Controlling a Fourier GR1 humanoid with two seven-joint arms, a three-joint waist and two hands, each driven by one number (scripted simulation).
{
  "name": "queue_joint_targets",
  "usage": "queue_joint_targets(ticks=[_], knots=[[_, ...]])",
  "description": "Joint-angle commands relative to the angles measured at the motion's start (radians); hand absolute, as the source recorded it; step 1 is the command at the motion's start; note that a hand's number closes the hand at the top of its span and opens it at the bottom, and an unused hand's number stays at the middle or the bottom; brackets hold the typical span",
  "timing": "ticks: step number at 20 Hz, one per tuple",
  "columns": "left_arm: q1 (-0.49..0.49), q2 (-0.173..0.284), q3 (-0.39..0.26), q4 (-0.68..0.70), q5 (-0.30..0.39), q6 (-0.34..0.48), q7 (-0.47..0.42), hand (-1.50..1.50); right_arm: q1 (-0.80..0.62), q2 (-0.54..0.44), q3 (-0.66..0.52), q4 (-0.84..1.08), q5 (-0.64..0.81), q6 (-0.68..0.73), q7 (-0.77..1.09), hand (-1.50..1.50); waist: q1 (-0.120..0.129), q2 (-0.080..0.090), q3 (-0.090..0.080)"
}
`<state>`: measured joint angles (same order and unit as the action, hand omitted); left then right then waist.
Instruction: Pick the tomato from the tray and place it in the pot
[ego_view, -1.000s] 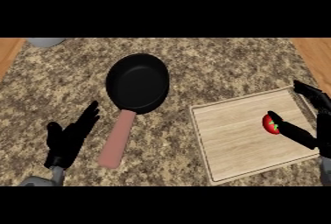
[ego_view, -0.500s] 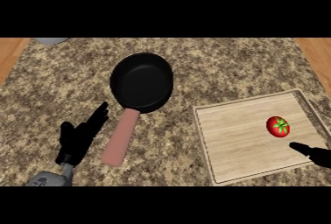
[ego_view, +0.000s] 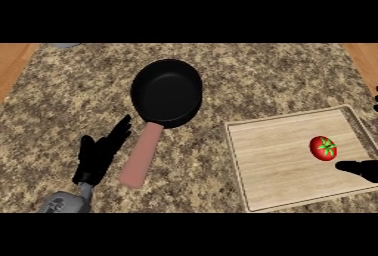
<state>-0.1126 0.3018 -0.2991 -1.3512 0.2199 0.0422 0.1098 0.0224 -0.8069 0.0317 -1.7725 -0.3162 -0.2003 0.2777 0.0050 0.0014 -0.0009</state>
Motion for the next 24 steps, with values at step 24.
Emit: queue_joint_targets(ticks=[24], knots=[[0.034, -0.062, 0.103, 0.008, -0.089, -0.085, -0.018, 0.0, -0.054, 0.226, -0.061, 0.604, 0.165, 0.399, -0.436, -1.5, -0.003, -0.001, 0.001]])
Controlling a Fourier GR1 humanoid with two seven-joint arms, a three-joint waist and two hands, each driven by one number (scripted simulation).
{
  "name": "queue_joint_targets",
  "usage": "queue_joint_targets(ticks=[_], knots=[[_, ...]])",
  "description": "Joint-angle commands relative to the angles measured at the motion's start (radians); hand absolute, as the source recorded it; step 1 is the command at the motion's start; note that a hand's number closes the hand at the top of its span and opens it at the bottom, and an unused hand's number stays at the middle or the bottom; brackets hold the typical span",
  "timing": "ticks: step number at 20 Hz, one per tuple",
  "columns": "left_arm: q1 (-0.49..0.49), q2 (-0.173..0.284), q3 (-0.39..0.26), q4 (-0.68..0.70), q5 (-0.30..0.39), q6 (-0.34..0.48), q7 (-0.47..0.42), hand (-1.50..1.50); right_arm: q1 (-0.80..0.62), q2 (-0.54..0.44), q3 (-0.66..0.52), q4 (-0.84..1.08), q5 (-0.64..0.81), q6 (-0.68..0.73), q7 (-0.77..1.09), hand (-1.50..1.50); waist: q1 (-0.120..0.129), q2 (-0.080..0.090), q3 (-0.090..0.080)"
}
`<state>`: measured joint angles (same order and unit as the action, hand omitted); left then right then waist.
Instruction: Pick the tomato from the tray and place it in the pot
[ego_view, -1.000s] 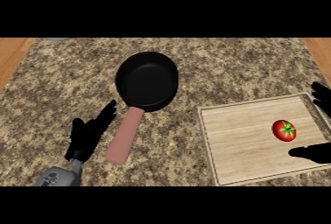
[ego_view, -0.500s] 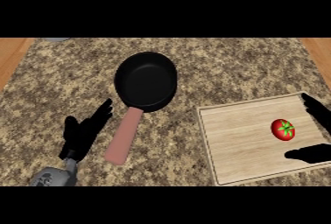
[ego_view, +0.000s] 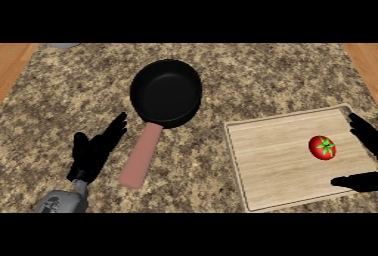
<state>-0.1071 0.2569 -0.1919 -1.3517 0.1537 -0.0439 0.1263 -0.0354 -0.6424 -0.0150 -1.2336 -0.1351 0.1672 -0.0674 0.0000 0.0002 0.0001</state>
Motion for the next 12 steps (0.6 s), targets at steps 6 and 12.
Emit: queue_joint_targets(ticks=[6, 12], knots=[[0.002, -0.015, 0.018, 0.005, -0.022, -0.034, 0.012, 0.0, 0.038, 0.103, -0.076, 0.056, -0.105, 0.13, -0.119, -1.5, -0.005, -0.001, 0.0], [0.054, -0.021, 0.052, -0.036, -0.036, -0.069, 0.004, 0.0, -0.118, 0.187, -0.091, 0.306, -0.022, 0.129, -0.176, -1.5, 0.006, 0.0, 0.0]])
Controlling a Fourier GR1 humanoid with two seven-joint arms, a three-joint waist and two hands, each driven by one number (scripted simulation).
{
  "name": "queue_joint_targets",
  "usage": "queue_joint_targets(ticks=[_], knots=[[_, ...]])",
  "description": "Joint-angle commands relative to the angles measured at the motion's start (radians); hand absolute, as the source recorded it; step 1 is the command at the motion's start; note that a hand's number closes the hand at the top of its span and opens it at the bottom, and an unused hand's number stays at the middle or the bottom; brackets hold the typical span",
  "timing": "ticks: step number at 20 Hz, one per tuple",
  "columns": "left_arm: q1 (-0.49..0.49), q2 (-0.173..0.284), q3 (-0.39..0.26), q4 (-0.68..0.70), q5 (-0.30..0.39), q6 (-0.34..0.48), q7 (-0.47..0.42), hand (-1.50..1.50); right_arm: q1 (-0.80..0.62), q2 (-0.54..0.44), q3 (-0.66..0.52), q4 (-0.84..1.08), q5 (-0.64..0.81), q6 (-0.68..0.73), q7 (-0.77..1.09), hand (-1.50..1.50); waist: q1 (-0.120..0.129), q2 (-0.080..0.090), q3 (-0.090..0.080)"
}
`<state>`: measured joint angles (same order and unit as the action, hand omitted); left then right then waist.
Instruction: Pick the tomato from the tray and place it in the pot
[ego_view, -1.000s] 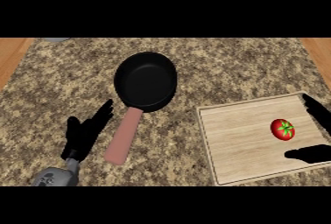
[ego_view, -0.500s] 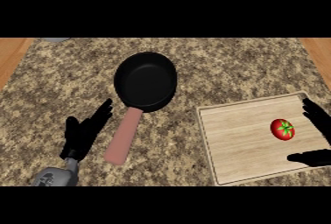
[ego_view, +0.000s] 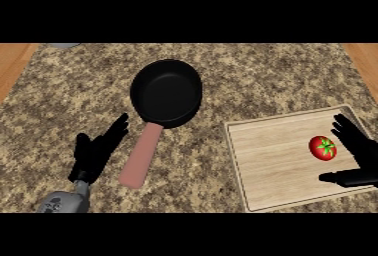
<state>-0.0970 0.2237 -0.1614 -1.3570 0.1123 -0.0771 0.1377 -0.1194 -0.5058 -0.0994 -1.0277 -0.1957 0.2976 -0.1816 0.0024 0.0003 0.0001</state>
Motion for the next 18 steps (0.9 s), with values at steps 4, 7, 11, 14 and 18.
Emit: queue_joint_targets(ticks=[4, 7, 11, 14, 18], knots=[[0.014, -0.023, 0.013, -0.028, -0.021, -0.019, 0.018, 0.0, -0.076, 0.049, -0.042, 0.185, 0.003, 0.077, -0.088, -1.5, 0.002, 0.0, 0.0], [0.028, -0.022, 0.012, -0.02, -0.027, -0.034, -0.015, 0.0, -0.148, 0.066, -0.015, 0.312, 0.082, 0.052, -0.17, 1.5, 0.011, 0.003, 0.001], [0.047, -0.005, 0.026, -0.032, -0.018, -0.04, -0.016, 0.0, -0.097, 0.11, 0.036, 0.301, 0.179, -0.043, -0.288, 1.5, 0.014, 0.003, 0.001], [0.029, 0.004, 0.046, -0.003, -0.01, -0.054, -0.033, 0.0, -0.126, 0.112, 0.011, 0.335, 0.135, 0.023, -0.303, 1.5, 0.016, 0.005, 0.001], [-0.004, -0.026, 0.027, -0.007, -0.03, -0.028, 0.008, 0.0, -0.121, 0.118, -0.03, 0.392, 0.103, 0.054, -0.381, 1.5, 0.014, 0.005, 0.002]])
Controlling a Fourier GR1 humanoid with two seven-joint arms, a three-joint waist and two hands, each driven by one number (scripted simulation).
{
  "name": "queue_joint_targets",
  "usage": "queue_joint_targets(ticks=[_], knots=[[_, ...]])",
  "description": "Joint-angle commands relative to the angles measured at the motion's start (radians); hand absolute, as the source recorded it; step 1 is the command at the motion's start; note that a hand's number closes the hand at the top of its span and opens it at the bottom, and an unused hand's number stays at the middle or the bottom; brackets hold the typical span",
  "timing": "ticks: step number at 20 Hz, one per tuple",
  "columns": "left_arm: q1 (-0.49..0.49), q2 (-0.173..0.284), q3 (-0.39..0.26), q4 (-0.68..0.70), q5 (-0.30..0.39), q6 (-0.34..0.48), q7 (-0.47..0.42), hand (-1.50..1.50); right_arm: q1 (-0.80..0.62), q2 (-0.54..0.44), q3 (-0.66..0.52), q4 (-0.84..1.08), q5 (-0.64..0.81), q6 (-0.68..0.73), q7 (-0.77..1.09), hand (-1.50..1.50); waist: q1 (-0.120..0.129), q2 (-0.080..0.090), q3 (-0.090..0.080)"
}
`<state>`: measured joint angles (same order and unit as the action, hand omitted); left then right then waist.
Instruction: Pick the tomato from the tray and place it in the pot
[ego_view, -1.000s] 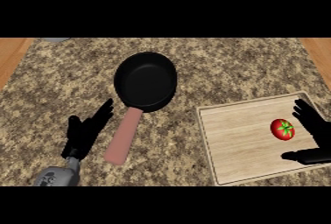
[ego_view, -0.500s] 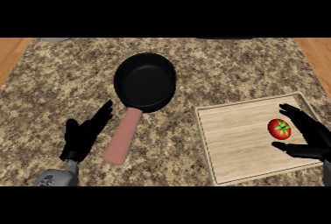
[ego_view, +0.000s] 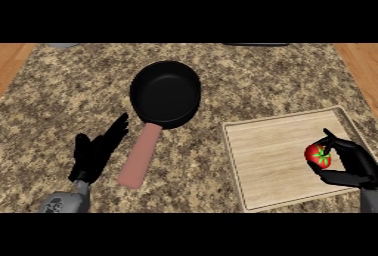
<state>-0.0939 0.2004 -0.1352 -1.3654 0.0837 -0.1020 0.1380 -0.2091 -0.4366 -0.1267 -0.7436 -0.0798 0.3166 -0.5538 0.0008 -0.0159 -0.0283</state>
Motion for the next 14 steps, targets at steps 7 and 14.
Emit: queue_joint_targets(ticks=[7, 14], knots=[[-0.019, -0.018, -0.009, 0.007, 0.002, -0.019, 0.015, 0.0, -0.209, 0.098, 0.083, 0.083, 0.058, 0.054, -0.004, 1.5, 0.04, 0.024, 0.03], [0.003, -0.043, -0.012, -0.027, -0.041, 0.018, 0.038, 0.0, -0.31, 0.146, 0.112, 0.163, 0.189, -0.099, -0.175, 1.5, 0.01, 0.018, 0.029]])
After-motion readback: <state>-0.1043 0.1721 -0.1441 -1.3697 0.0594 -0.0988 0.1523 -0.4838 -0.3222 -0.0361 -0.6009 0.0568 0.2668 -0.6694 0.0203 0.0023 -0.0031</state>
